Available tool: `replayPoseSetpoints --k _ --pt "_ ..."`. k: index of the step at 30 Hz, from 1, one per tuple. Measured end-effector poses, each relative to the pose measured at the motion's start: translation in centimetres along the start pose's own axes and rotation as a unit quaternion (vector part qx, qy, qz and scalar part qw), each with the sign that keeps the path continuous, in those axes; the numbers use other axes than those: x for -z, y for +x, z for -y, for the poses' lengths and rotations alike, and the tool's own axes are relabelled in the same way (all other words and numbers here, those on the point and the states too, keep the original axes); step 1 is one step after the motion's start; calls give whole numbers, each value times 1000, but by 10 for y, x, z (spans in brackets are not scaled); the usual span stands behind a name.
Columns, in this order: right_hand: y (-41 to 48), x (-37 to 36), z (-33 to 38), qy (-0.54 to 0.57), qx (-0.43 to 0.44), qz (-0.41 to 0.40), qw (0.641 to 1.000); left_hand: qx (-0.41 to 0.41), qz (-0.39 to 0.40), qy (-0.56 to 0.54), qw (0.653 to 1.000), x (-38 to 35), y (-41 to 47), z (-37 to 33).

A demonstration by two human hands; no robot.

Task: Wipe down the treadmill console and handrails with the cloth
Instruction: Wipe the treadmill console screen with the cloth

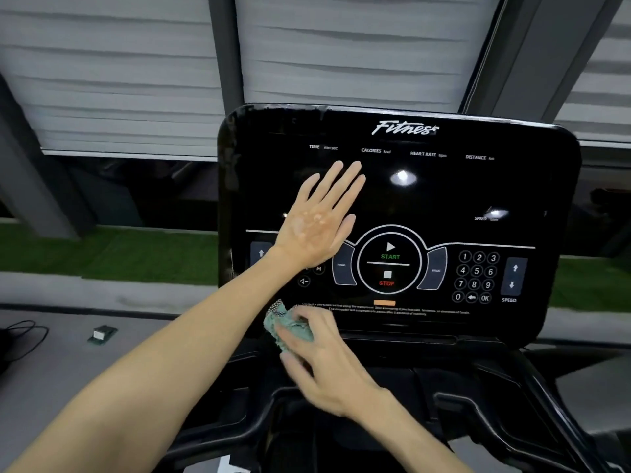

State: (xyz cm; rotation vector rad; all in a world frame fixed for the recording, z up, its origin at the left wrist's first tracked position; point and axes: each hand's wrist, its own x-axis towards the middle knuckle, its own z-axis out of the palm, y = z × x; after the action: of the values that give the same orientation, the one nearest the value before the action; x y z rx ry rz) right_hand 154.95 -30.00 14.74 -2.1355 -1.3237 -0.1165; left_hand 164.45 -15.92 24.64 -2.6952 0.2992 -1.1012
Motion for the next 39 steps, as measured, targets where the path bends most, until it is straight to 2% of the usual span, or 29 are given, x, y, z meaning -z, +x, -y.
replayPoseSetpoints --k 3,5,7,11,15,17,25,28,33,39 --pt "7 3 -6 40 -20 -10 999 2 -4 -2 1000 0 0 1" --pt "14 5 -10 52 -39 15 998 -2 -7 -11 1000 -1 -1 1" --pt "21 4 -11 4 -43 52 998 -4 -10 -14 1000 -2 -2 1" --pt "34 -14 -7 -137 26 36 990 -2 -11 -12 1000 -2 -2 2" --pt "43 -42 -2 -206 125 25 970 -3 -13 -19 1000 -3 -3 3" --pt "40 -45 -1 -205 142 32 968 -5 -17 -24 1000 -3 -4 5" --pt "-36 1 -55 -226 73 2 971 -1 -16 -12 1000 -5 -3 4" --pt "-24 -14 -47 -252 98 9 963 3 -14 -5 1000 -5 -4 5" --pt "20 -44 -17 -225 153 19 962 2 -13 -6 1000 -4 -5 6" --pt "-50 26 -76 -226 100 31 968 6 -12 0 1000 -4 -3 2"
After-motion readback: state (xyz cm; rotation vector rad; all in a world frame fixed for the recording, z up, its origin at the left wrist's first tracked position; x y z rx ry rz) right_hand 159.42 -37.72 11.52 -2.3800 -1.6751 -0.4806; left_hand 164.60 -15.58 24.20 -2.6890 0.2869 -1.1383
